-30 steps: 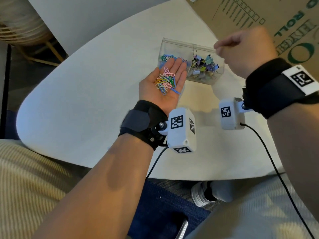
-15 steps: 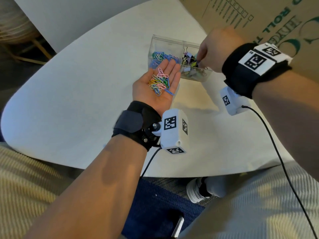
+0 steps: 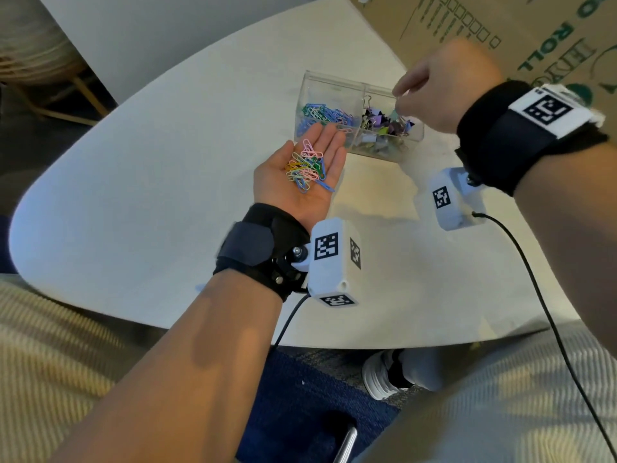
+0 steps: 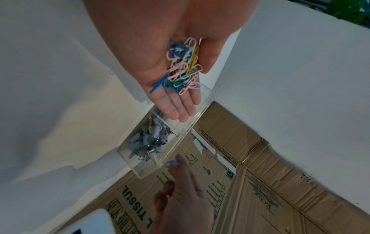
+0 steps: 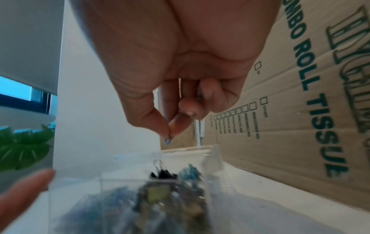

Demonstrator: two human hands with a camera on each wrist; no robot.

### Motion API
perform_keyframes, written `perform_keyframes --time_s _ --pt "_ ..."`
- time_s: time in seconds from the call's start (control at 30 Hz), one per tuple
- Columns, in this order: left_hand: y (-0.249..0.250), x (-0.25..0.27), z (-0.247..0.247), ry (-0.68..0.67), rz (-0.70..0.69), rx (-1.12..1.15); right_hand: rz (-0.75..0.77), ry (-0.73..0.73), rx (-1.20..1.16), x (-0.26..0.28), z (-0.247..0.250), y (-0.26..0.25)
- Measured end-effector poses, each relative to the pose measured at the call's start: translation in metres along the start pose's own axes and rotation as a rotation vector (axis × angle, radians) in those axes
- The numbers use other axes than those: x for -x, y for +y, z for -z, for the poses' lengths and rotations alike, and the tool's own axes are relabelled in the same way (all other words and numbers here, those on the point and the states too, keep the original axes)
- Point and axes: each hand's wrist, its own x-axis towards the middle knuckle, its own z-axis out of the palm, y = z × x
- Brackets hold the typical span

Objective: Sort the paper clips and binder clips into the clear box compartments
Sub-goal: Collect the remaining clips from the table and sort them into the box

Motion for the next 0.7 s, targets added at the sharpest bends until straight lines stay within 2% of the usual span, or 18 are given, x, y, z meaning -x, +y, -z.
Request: perform_keyframes --time_s 0.1,0.17,0.4,0.57,0.7 --pt "0.001 0.000 0.001 0.013 -0.003 0.011 0.031 0.101 -0.197 0.003 0.001 -0.020" --pt "0.001 0.000 0.000 0.020 -0.008 0.016 0.072 0.123 -0.245 0.001 -0.003 -0.034" --pt "0.006 0.000 -0.002 -0.002 -0.016 0.028 0.209 -0.026 -0.079 0.010 -0.014 -0.056" --pt "0.002 -0.001 -0.008 0.115 -0.070 0.013 0.283 -0.265 0.094 0.047 -0.030 -0.075" --pt "-0.003 0.001 -0.009 0.149 -0.056 0.053 0.283 -0.219 0.081 0.051 -0.047 -0.075"
